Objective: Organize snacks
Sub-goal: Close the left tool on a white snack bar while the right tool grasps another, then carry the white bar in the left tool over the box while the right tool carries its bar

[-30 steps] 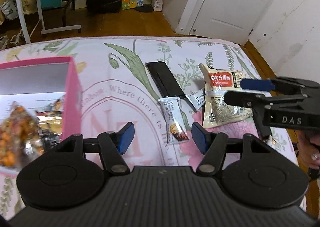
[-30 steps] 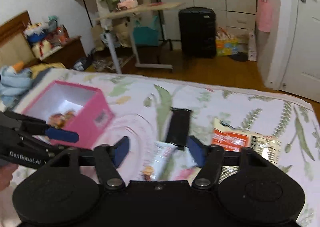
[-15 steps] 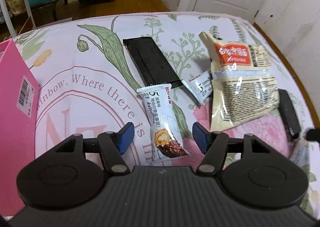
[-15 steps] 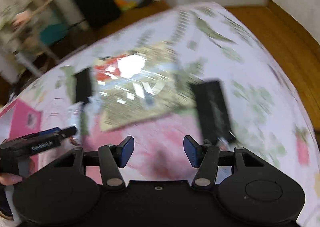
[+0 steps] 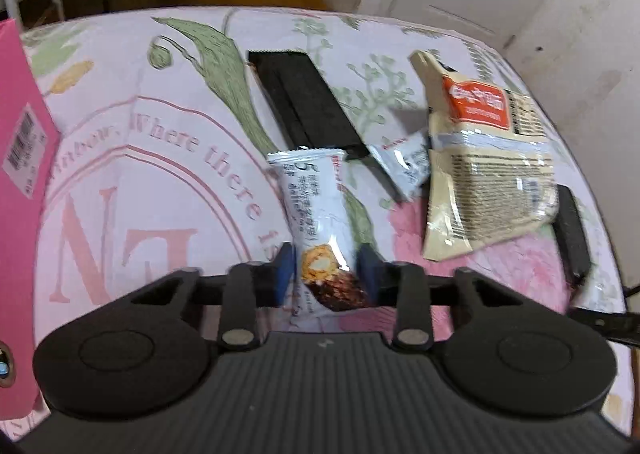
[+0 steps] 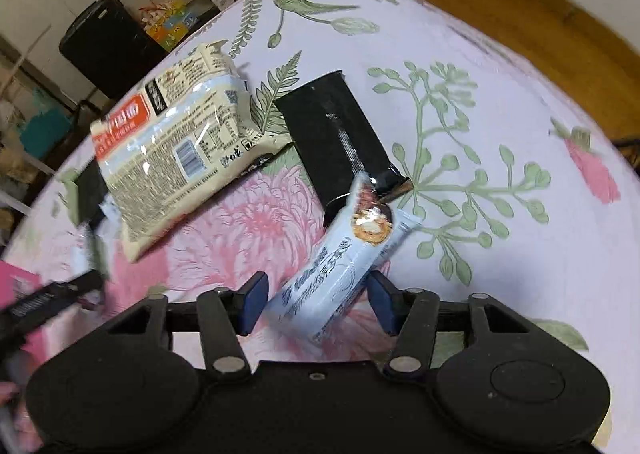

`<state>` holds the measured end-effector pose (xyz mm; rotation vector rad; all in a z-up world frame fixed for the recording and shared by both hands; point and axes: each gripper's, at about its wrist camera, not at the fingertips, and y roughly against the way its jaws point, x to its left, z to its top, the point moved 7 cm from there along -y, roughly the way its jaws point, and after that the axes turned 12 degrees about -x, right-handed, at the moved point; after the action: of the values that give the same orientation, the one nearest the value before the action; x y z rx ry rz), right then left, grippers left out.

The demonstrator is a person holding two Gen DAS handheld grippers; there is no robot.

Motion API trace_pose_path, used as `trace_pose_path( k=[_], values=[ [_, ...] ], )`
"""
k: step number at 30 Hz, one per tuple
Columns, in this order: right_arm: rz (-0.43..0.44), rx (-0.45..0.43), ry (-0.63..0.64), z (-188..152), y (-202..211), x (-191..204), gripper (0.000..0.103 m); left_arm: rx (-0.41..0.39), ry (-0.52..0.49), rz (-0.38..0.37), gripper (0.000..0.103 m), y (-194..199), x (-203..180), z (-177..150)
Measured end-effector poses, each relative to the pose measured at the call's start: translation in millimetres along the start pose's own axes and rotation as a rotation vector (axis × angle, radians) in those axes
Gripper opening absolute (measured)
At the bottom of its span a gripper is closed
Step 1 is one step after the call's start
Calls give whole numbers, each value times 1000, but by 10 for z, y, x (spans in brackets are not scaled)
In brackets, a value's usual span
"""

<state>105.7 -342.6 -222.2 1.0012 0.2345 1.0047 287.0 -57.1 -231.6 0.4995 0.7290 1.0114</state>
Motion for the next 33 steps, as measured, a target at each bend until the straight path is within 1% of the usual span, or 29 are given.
trace_pose_path(
  k=[1, 4, 6, 11, 14, 17, 21, 25, 28, 33],
  values=[
    [-8, -26, 42, -19, -4, 46, 53, 6, 8, -1, 27, 1, 2, 2],
    [-24, -79, 181, -62, 13, 185, 46, 19, -3, 5, 26, 40, 6, -20],
    [2, -95, 228, -57, 57, 250, 44, 34, -30, 15, 26, 96, -10, -54],
    [61, -84, 279, -61, 166, 385, 42, 65, -93, 39, 26, 287, -76, -135],
    [97, -66, 305, -125, 220, 510, 41, 82, -109, 40, 26, 407, -103, -164],
    [141, -46, 323, -195, 280, 658, 41, 72, -138, 46, 26, 571, -136, -179],
    [206, -9, 354, -285, 379, 841, 41, 81, -136, 51, 26, 789, -133, -230],
    [290, 55, 383, -398, 506, 1018, 41, 104, -151, 88, 26, 1001, -77, -335],
    [345, 95, 394, -464, 618, 1137, 41, 121, -134, 98, 26, 1170, -1, -413],
    [419, 126, 424, -500, 828, 1344, 41, 136, -111, 96, 26, 1421, 108, -483]
  ],
)
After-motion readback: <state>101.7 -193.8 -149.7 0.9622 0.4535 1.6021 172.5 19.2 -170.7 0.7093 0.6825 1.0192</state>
